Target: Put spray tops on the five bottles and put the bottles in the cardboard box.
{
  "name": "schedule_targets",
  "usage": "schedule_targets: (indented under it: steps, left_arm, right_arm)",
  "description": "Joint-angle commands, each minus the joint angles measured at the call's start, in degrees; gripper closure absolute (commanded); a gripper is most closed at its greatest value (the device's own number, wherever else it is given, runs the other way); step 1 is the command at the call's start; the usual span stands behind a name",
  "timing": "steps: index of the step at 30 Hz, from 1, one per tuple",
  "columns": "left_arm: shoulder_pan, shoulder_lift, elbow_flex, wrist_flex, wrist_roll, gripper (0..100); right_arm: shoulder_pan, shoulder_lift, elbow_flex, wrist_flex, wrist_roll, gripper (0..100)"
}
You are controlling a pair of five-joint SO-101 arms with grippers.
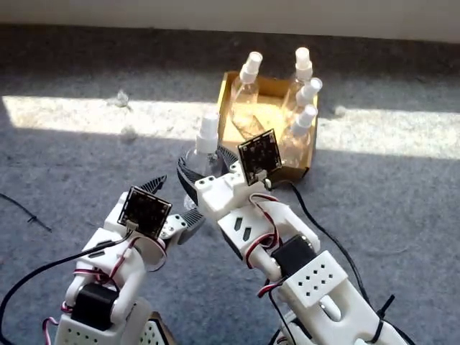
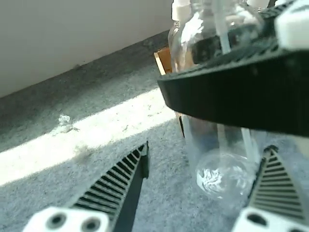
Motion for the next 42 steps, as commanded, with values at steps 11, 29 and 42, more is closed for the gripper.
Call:
schedule_targets:
  steps: [11, 29, 42]
  left_arm:
    - [-7.6, 0.0, 2.0, -6.2, 0.0, 67]
    - [-6.8, -0.6, 2.4, -4.0, 0.1, 67]
    - [-6.9, -0.6, 6.0, -4.2, -1.7, 67]
  right_arm:
    - [-0.7, -1.8, -0.3, 3.6, -0.3, 99.5]
    - [11.5, 6.8, -6.9, -3.6, 13.0, 99.5]
    - [13.8, 45.7, -19.0, -36.4, 26.5, 99.5]
